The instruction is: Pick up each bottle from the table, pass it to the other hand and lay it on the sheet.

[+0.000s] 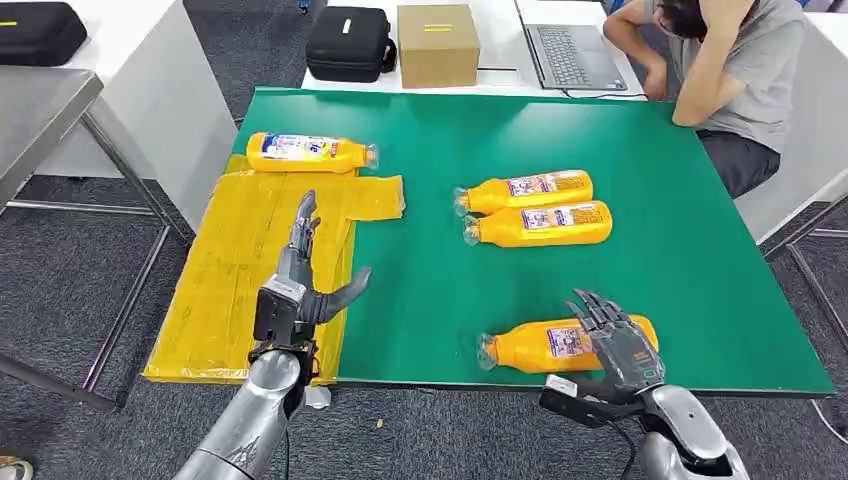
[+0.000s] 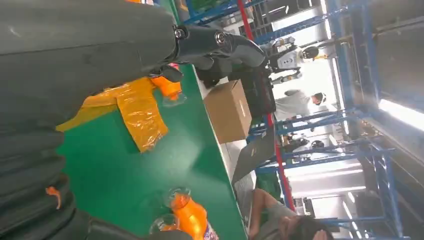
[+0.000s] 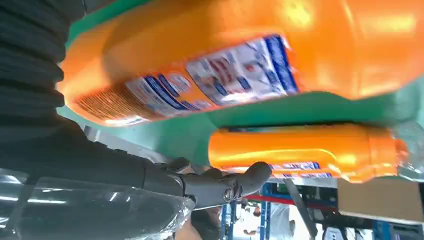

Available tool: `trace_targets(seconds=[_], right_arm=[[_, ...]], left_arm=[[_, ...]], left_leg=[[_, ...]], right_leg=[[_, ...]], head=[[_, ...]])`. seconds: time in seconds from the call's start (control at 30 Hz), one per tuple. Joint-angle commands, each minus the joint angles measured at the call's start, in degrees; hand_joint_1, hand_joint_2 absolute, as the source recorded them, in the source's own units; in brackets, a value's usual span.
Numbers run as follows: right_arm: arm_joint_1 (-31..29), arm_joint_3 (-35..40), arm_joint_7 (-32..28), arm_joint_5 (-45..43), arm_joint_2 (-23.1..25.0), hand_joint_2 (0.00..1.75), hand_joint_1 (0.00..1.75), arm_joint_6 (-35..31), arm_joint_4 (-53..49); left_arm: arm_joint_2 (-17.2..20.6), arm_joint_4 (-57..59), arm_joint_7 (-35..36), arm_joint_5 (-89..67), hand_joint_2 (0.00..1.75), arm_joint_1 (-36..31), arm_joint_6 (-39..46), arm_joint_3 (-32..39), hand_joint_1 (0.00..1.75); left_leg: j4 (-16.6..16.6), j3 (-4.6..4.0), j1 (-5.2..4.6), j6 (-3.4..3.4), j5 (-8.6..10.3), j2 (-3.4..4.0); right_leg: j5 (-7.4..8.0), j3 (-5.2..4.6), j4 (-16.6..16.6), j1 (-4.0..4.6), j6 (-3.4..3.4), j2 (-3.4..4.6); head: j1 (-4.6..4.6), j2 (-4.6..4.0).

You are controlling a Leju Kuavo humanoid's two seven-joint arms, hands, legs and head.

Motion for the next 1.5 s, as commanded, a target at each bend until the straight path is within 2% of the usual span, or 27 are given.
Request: trace_targets(seconds=[0.03,0.4,0.5,0.53,0.93,1.1,1.17,1.37,1.5], right_arm=[[-2.6,1.0,0.6,0.0,-1.9,1.75,0.00,1.8,4.6],[-4.9,1.8,2.1,1.2,-2.5,1.75,0.00,2.9,6.0],[-4.9,1.8,2.1,1.2,-2.5,1.75,0.00,2.9,6.0],[-4.9,1.8,2.1,1.2,-2.5,1.75,0.00,2.9,6.0],[-5.4,1.4,2.7,1.5,-3.2,1.75,0.00,3.6,9.7],[-7.5,1.6,2.2,0.4,-3.7,1.75,0.00,5.0,13.7],[-8.0,1.5,2.3,0.4,-3.6,1.75,0.00,5.5,14.8],[-8.5,1.1,2.9,2.0,-3.0,1.75,0.00,3.3,14.8],[-9.7,-0.5,-1.6,-2.0,-2.0,1.75,0.00,3.6,18.2]], left_arm=[[0.9,4.7,-0.1,0.7,1.75,-2.7,-0.8,-2.3,0.00],[1.2,3.5,0.5,0.3,1.75,-2.1,-0.1,-2.2,0.00],[1.2,3.5,0.5,0.3,1.75,-2.1,-0.1,-2.2,0.00],[1.2,3.5,0.5,0.3,1.75,-2.1,-0.1,-2.2,0.00],[1.3,3.5,0.7,0.1,1.75,-1.8,0.0,-1.8,0.00],[1.2,3.6,0.7,-0.6,1.75,-2.0,0.8,-1.0,0.00],[1.2,3.6,0.6,-0.7,1.75,-2.1,0.5,-1.1,0.00],[0.8,2.9,0.9,-0.9,1.75,-2.0,0.1,-1.6,0.00],[0.4,3.9,1.1,-0.8,1.75,-2.3,0.2,-1.4,0.00]], left_leg=[[0.0,0.20,-0.01,-0.07,-0.06,0.02],[0.0,0.33,0.01,-0.12,-0.14,0.12],[0.0,0.14,0.01,-0.06,-0.04,0.10],[0.0,0.33,0.01,-0.11,-0.14,0.15],[-0.1,0.21,0.02,-0.08,-0.07,0.09],[0.0,0.39,0.00,-0.13,-0.16,0.17],[0.0,0.18,0.03,-0.06,-0.05,0.10],[0.0,0.34,0.02,-0.11,-0.12,0.12],[-0.1,0.33,0.02,-0.10,-0.08,0.09]], right_leg=[[-0.06,0.20,0.0,0.00,-0.06,-0.01],[-0.11,0.29,0.0,0.02,-0.11,0.07],[-0.01,0.12,0.0,0.02,-0.05,0.07],[-0.11,0.29,0.0,0.02,-0.10,0.10],[-0.03,0.20,-0.1,0.03,-0.07,0.06],[-0.11,0.35,0.0,0.02,-0.12,0.12],[-0.01,0.17,-0.1,0.04,-0.06,0.07],[-0.09,0.32,0.0,0.04,-0.10,0.07],[-0.06,0.31,-0.1,0.03,-0.09,0.04]], head=[[0.02,0.02],[0.00,0.02],[0.00,0.02],[0.00,0.02],[0.00,0.02],[-0.02,0.02],[0.00,0.02],[0.00,0.00],[0.00,0.02]])
